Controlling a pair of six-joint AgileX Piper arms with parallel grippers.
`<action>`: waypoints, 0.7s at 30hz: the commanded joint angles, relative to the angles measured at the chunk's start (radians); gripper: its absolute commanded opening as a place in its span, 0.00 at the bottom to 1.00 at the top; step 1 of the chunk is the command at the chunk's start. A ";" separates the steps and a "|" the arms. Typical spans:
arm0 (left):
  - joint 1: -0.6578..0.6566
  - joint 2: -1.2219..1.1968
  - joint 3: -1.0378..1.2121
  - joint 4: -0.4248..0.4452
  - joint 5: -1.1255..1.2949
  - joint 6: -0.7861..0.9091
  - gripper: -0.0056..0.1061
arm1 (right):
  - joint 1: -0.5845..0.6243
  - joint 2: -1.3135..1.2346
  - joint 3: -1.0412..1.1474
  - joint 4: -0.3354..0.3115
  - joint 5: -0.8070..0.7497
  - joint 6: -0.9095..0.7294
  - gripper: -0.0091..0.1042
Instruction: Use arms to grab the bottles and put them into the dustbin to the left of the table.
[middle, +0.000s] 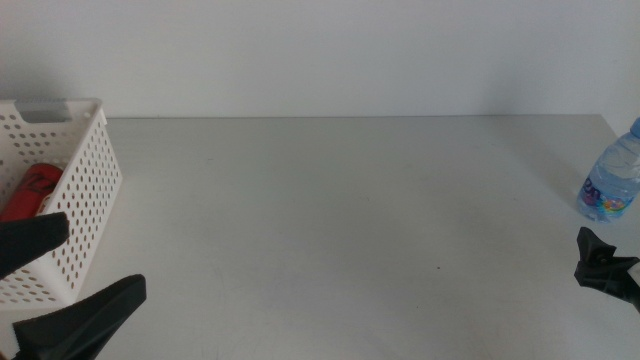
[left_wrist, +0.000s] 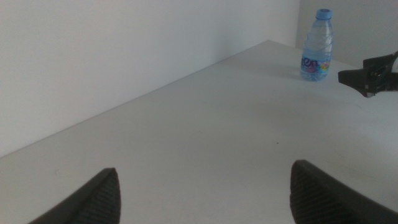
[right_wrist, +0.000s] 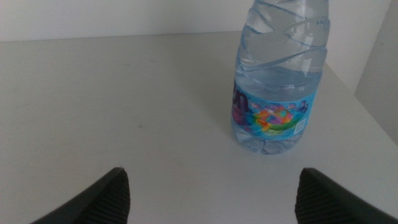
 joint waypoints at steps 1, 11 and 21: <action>-0.006 0.006 -0.026 -0.003 -0.081 -0.015 0.89 | -0.006 0.013 -0.049 0.051 -0.191 -0.012 0.68; -0.006 0.006 -0.026 -0.003 -0.081 -0.015 0.89 | -0.006 0.115 -0.160 0.247 -0.196 -0.131 0.68; -0.006 0.006 -0.026 -0.003 -0.081 -0.015 0.89 | -0.006 0.226 -0.320 0.249 -0.196 -0.251 0.68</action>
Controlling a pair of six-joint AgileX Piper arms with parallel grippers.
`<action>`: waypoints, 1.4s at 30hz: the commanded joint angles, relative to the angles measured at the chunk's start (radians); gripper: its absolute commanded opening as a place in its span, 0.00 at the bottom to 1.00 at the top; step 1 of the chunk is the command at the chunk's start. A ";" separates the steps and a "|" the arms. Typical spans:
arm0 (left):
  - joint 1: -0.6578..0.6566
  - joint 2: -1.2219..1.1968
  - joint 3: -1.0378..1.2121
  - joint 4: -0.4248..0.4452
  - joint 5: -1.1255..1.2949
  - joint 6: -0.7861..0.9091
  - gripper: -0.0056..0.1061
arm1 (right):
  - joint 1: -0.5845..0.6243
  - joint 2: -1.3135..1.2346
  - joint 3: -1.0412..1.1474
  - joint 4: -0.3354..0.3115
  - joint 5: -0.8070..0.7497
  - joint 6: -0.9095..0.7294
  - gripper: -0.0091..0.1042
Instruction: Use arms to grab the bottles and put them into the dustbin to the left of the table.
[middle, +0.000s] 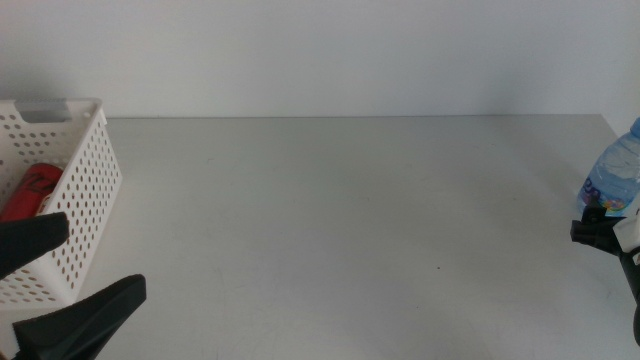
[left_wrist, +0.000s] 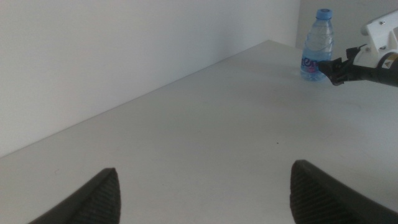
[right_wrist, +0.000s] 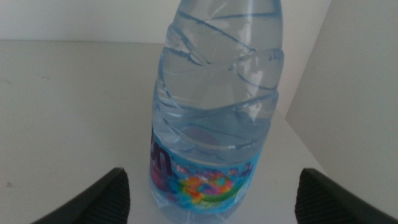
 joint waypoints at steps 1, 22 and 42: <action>-0.006 0.006 -0.026 -0.003 -0.081 -0.015 0.89 | -0.006 -0.016 -0.050 0.001 -0.195 -0.049 0.68; -0.006 0.006 -0.026 -0.003 -0.081 -0.015 0.89 | -0.006 0.088 -0.293 0.032 -0.186 -0.152 0.68; -0.006 0.006 -0.026 -0.003 -0.081 -0.015 0.89 | 0.360 -0.060 -0.522 -0.358 0.226 0.176 0.07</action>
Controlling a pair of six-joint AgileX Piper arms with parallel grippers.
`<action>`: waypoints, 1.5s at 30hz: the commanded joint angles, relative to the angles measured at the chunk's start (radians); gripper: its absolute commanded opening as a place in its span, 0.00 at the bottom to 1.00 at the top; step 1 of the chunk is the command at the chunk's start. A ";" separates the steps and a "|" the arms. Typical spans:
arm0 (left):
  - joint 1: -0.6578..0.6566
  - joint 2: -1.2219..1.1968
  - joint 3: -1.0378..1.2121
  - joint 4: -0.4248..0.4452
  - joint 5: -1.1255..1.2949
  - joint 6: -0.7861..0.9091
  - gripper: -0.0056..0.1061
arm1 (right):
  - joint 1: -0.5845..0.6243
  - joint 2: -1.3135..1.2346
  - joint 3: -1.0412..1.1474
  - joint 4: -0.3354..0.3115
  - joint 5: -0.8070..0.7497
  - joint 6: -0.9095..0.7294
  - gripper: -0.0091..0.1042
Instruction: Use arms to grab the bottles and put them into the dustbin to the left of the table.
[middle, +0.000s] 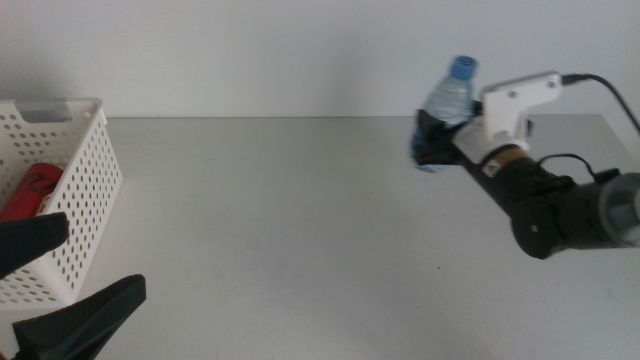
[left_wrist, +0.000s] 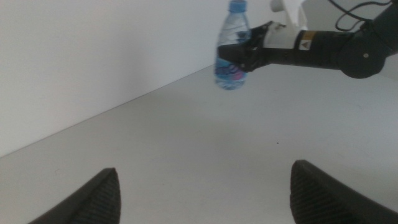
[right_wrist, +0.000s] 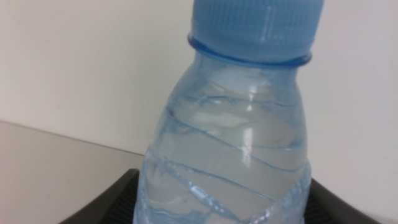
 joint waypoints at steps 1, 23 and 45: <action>-0.006 0.006 -0.026 -0.003 -0.081 -0.015 0.89 | 0.075 -0.053 -0.113 -0.132 -0.009 0.108 0.07; -0.006 0.006 -0.026 -0.003 -0.081 -0.015 0.89 | 0.324 0.227 -0.441 -0.209 0.092 0.103 0.22; -0.006 0.006 -0.026 -0.003 -0.081 -0.015 0.89 | 0.323 -0.352 -0.007 -0.240 0.489 0.212 0.66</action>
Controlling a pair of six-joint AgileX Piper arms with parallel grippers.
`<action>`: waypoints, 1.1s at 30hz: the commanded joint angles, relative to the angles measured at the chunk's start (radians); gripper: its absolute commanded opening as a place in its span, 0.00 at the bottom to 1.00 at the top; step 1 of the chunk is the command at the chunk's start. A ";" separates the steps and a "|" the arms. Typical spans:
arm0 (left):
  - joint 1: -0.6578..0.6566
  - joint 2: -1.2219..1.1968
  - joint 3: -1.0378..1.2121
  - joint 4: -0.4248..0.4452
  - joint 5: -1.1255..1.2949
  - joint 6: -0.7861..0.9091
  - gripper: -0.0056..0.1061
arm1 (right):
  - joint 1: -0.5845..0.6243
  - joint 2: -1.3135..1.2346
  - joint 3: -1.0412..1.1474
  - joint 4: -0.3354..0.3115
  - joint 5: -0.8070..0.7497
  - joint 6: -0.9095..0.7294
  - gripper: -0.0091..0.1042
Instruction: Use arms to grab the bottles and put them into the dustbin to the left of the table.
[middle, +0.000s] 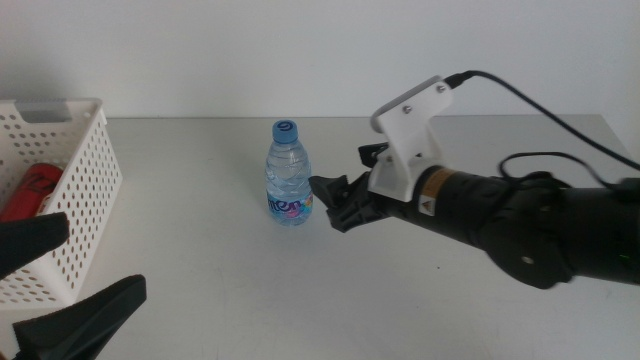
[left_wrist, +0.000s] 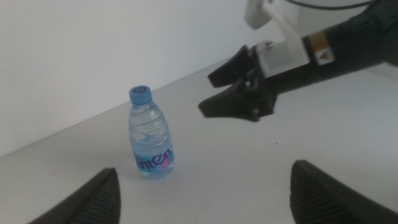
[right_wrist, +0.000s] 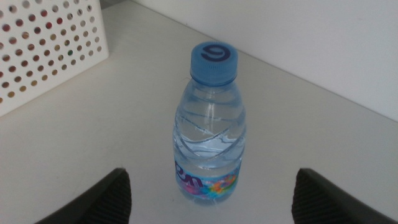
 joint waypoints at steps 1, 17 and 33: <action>-0.006 0.006 -0.026 -0.003 -0.081 -0.015 0.89 | -0.003 -0.166 0.045 -0.008 0.000 0.012 0.66; -0.006 0.006 -0.026 -0.003 -0.081 -0.015 0.89 | -0.003 -0.810 0.127 -0.005 0.723 0.041 0.66; -0.006 0.006 -0.026 -0.003 -0.081 -0.015 0.89 | -0.003 -1.045 0.127 -0.026 0.893 0.030 0.66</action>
